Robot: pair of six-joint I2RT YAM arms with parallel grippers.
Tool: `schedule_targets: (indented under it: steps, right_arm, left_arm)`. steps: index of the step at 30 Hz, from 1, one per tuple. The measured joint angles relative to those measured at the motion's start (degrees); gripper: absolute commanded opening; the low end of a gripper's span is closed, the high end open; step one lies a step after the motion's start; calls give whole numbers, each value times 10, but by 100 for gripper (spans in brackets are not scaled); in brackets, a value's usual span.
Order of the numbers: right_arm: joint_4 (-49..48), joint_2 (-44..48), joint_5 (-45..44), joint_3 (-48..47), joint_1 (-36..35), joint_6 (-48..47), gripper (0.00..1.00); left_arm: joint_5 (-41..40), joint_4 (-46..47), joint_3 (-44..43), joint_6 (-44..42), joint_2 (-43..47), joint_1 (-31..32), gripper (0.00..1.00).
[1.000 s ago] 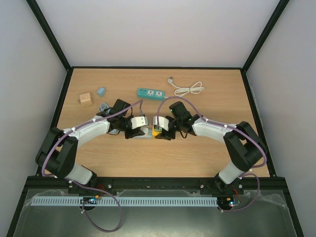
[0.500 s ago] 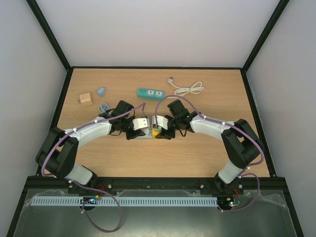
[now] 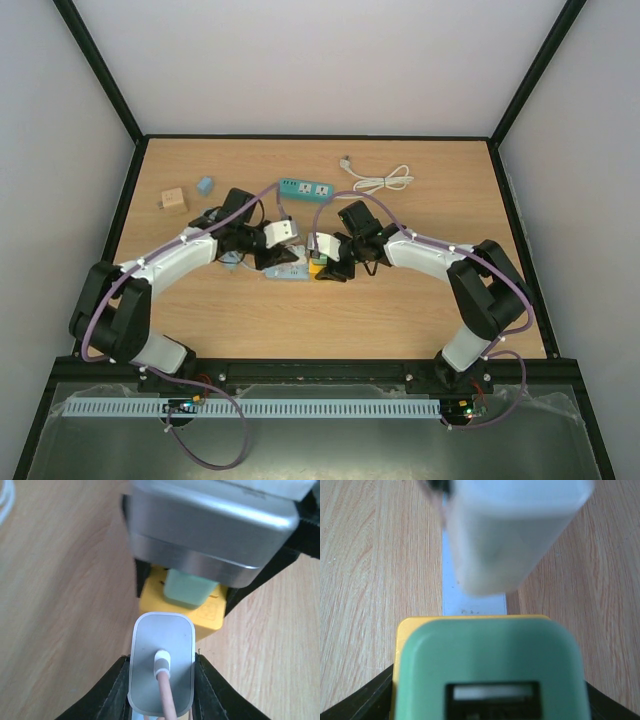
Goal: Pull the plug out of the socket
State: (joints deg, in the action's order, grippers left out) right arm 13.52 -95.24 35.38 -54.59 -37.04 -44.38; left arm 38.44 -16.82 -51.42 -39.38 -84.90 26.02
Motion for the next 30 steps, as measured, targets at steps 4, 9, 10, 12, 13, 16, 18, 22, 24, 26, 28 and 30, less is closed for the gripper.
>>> schedule_targets:
  steps: [4,9,10,12,13,16,18,22,24,26,28,30]
  right_arm:
    - [0,0,0,0,0,0,11]
    - [0,0,0,0,0,0,11]
    - [0,0,0,0,0,0,11]
    - [0,0,0,0,0,0,11]
    - [0,0,0,0,0,0,11]
    - [2,0,0,-1,1,0,11]
    - [2,0,0,-1,3,1,11]
    - [8,0,5,-1,14,1,11]
    - [14,1,11,-1,26,1,11]
    - [19,3,13,0,38,0,11]
    - [23,9,13,5,50,-1,11]
    - [26,15,13,12,58,-3,11]
  left_arm:
    - [14,-30,-22,-17,17,-45,15]
    - [23,-75,-59,-42,41,-110,17]
    - [24,-85,-67,-46,43,-124,17]
    - [28,-100,-79,-54,45,-153,18]
    - [28,-107,-84,-57,45,-168,18]
    - [34,-131,-87,-67,45,-220,18]
    - [36,-141,-87,-70,45,-240,18]
    - [42,-157,-84,-76,45,-298,18]
    - [45,-163,-81,-81,44,-324,18]
    - [48,-174,-78,-85,42,-352,18]
    - [50,-185,-77,-92,32,-380,18]
    - [50,-193,-76,-98,16,-404,18]
